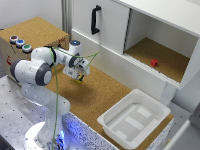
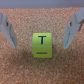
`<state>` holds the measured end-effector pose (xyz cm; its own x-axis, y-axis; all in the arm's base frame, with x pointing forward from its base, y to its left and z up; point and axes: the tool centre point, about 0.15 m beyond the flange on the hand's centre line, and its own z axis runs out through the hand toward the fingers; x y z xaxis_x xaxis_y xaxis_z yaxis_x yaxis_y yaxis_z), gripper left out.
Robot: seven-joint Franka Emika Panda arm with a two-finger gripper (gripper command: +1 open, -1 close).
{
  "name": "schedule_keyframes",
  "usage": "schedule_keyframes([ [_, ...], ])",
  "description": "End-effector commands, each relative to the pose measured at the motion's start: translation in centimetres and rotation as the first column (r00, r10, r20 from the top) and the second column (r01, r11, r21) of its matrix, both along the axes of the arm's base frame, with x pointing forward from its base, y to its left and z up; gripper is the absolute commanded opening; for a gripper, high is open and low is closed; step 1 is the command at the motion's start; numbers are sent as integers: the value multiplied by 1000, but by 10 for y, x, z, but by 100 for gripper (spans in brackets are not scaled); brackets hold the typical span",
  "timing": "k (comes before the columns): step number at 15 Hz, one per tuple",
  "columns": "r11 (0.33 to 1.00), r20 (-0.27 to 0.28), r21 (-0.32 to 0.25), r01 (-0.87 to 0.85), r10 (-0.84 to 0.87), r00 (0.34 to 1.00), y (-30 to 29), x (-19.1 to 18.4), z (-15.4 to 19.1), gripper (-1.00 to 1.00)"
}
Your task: Take the yellow block and turn it right
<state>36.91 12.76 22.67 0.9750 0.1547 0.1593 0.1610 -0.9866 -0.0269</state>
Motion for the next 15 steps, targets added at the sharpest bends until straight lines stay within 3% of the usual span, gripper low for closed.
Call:
schedule_keyframes([
  [1, 999, -52, -43, 17, -19, 998, 7, 21, -24, 100],
  [3, 999, -52, -43, 19, -22, 998, 7, 21, -25, 100],
  [4, 999, -50, -43, 20, -22, 999, 8, 22, -24, -100],
  [11, 999, -42, -50, 14, -16, 999, 11, 26, -26, -100],
  [15, 996, -35, -94, -3, -1, 999, 12, 23, -19, -100],
])
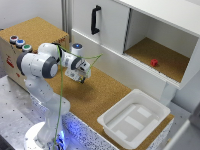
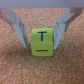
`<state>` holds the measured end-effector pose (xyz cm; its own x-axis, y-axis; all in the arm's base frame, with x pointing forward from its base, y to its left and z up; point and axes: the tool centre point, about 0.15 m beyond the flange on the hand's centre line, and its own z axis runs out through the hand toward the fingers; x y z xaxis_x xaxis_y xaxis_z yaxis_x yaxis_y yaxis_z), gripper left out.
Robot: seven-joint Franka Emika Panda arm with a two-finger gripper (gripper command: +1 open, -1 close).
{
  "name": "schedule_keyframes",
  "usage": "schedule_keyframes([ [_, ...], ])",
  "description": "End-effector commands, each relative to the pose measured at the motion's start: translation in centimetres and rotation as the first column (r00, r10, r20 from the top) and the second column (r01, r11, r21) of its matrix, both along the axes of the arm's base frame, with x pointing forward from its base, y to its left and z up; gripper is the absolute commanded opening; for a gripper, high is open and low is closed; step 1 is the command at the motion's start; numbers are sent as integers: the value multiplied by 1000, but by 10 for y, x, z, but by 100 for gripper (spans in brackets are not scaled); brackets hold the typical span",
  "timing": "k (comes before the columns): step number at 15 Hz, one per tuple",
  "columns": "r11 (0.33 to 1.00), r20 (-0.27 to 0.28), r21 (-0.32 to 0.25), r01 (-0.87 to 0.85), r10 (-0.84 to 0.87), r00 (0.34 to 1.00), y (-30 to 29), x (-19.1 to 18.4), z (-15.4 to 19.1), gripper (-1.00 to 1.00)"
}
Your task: Take the yellow block and turn it right
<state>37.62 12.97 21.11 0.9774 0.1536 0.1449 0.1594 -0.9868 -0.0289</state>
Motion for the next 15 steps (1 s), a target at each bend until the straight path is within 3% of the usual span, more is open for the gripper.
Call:
schedule_keyframes([
  [1, 995, -18, -102, -9, 7, 1000, 10, 15, 1, -100],
  [3, 993, -7, -111, -25, 24, 1000, 12, 13, 14, -100],
  [4, 993, 25, -116, -38, 41, 999, 12, 12, 25, -100],
  [7, 994, 55, -91, -63, 68, 996, 6, 21, 44, -100],
  [11, 993, 40, -64, -100, 102, 994, -7, 40, 52, -100],
  [15, 987, 4, -90, -131, 132, 991, 5, 49, 47, -100],
])
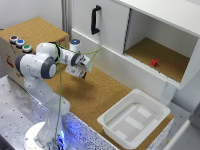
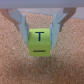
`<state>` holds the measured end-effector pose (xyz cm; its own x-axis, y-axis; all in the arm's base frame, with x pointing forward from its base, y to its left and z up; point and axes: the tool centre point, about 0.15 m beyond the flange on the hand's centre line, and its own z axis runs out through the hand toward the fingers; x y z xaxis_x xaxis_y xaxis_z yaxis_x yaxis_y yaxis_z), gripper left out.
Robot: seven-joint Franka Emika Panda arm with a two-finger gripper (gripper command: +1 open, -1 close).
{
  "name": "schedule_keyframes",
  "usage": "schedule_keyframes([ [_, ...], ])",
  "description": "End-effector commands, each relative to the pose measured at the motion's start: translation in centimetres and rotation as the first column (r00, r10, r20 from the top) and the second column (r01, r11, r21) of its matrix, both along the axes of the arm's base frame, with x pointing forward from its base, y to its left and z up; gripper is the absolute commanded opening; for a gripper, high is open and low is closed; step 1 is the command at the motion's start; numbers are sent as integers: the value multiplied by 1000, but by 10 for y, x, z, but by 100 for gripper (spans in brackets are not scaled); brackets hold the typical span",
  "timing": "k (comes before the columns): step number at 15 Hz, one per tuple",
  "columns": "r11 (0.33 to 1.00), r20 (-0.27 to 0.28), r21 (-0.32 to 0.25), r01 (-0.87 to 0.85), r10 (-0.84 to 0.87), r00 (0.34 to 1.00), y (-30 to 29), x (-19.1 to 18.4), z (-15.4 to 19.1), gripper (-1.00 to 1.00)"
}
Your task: Take the yellow block and turn it right
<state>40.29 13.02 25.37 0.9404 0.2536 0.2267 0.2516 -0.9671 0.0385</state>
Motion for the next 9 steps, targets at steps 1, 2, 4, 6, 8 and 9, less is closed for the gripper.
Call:
schedule_keyframes([
  [1, 996, -82, -77, -40, 33, 996, 9, 25, 5, -100],
  [2, 997, -95, -81, -14, 6, 995, 10, 28, 5, -100],
  [4, 996, -100, -72, 55, -62, 993, 14, 32, 5, -100],
  [6, 989, -124, -28, 146, -149, 981, 16, 32, 3, -100],
  [8, 973, -123, -31, 230, -232, 965, 24, 27, 4, -100],
  [9, 953, -119, -17, 301, -301, 946, 24, 24, 7, -100],
])
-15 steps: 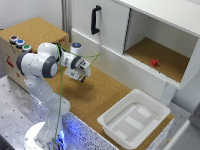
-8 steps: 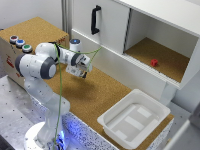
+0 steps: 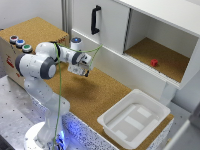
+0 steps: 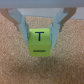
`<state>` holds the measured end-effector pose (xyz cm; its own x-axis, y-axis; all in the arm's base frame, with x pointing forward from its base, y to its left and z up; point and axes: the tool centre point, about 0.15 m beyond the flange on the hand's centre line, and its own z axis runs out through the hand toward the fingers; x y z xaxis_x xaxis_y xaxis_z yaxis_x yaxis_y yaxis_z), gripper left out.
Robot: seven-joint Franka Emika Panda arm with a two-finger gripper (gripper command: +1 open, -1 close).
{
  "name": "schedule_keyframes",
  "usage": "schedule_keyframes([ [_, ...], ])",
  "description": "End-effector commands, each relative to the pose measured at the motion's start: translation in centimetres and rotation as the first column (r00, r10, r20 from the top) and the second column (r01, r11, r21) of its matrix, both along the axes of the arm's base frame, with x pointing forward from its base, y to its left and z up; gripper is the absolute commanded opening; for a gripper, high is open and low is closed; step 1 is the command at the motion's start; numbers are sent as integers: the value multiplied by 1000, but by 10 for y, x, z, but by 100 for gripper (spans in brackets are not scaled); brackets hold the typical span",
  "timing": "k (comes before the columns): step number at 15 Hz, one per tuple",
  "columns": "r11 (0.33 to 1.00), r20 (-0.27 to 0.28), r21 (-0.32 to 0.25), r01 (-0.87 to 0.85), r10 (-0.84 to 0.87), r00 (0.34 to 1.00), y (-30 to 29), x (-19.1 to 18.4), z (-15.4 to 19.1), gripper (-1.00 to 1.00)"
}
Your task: Take the yellow block and turn it right
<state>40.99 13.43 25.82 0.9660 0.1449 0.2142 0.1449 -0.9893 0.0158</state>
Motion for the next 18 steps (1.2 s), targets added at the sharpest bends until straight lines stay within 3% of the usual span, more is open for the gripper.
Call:
schedule_keyframes([
  [1, 968, -96, -19, 251, -252, 963, 22, 15, 4, -100],
  [6, 836, -58, -42, 548, -549, 834, 24, -1, -3, -100],
  [8, 730, -64, -10, 684, -683, 728, 16, -10, -11, -100],
  [10, 667, -48, 4, 745, -744, 667, 11, -10, -9, -100],
  [12, 550, -38, 36, 834, -833, 551, 7, -12, -8, -100],
  [15, 410, -85, 70, 909, -906, 415, -2, -11, -14, -100],
  [18, 285, -113, 47, 957, -951, 289, -15, -12, -20, -100],
])
